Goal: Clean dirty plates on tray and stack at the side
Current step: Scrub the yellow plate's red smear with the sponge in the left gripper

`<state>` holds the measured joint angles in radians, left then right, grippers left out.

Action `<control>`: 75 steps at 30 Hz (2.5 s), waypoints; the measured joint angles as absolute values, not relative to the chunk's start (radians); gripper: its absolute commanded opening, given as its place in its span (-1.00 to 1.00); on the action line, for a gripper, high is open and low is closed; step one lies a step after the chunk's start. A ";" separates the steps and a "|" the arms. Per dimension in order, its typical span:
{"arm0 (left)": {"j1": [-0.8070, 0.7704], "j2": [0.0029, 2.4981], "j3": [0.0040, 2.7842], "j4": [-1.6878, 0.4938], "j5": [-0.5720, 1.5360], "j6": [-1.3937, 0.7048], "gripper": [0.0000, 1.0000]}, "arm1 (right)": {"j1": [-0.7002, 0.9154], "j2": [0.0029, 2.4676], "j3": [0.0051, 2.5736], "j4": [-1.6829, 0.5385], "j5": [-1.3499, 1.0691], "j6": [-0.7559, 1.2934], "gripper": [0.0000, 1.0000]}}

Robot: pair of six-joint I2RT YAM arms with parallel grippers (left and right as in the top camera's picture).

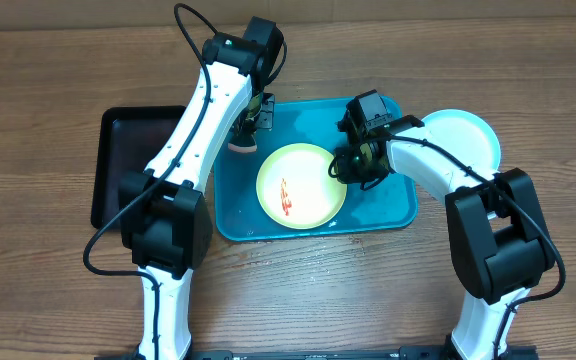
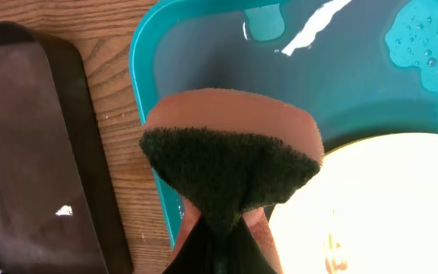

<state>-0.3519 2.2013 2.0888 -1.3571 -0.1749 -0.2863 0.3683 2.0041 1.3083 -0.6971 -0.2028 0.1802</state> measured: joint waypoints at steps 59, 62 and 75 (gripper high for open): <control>-0.387 2.201 1.799 -1.080 0.054 -0.228 -0.91 | 0.373 2.009 1.299 -0.685 -0.263 0.550 -0.93; -0.387 2.201 1.799 -1.068 0.057 -0.228 -0.91 | 0.373 2.009 1.299 -0.685 -0.263 0.550 -0.93; -0.436 2.201 1.737 -1.010 0.057 -0.228 -0.92 | 0.374 2.009 1.299 -0.683 -0.262 0.549 -0.93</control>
